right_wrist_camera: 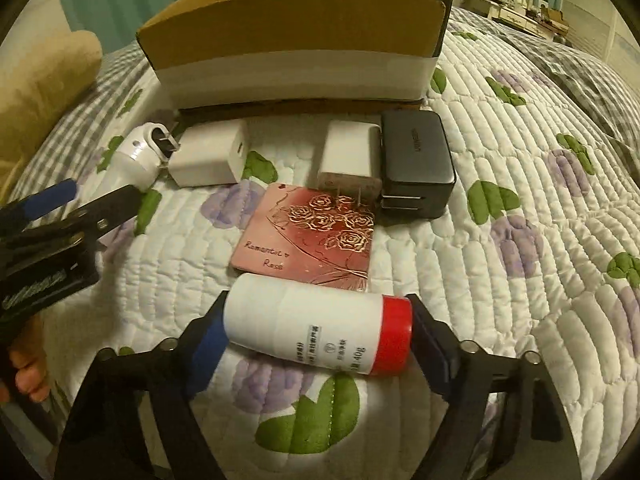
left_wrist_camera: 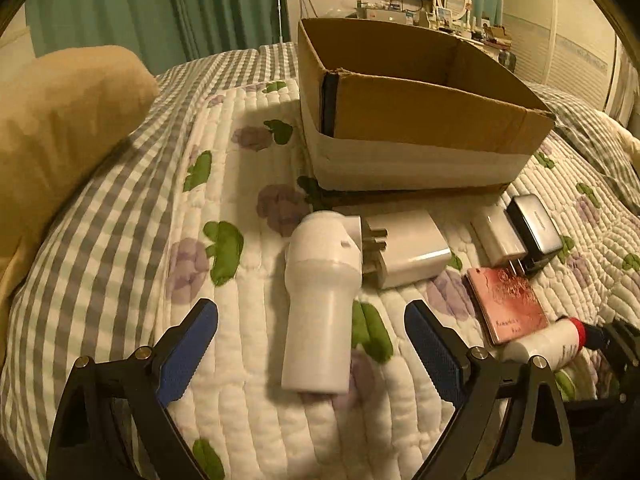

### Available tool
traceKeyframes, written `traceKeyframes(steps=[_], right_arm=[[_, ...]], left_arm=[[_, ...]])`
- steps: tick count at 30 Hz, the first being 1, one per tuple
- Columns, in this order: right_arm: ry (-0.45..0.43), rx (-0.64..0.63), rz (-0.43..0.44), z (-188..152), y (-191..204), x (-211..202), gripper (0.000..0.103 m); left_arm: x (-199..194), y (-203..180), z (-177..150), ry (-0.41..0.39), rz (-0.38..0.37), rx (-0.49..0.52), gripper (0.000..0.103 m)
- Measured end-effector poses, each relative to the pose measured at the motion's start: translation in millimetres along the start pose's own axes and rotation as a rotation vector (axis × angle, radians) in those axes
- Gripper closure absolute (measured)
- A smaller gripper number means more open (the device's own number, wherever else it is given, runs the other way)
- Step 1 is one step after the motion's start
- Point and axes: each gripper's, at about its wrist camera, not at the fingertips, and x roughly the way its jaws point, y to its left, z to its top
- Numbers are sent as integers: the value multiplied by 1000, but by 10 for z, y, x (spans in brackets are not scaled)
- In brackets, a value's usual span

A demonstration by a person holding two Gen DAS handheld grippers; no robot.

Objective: Organize rigid objects
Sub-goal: 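Grasp the white cylinder with the left tool while the right tool grasps the red-capped bottle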

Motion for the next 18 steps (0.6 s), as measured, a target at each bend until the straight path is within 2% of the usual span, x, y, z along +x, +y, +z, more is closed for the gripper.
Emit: traceKeyframes(steps=[5,6,8,9,12,18], right_arm=[[-10,4,2,-16,-10,5,22],[-12,7,5,-15,-10,3,22],[-10,8,7,6,7,-1,22],[-11,7,6,10,9,-2,22],[-14,2,5,30,24,-20,22],[-54,-13,-10,30,63,-179,22]], left_arm=[[153,70,98,37,-21,0,31],[183,76,107,46,-23,1,39],[224,76,120,59,-48,6,48],[221,73,124,61,-70,6,60],[195,59,123,68,-100,-1,59],[-76,13,78,53,-90,-9,59]])
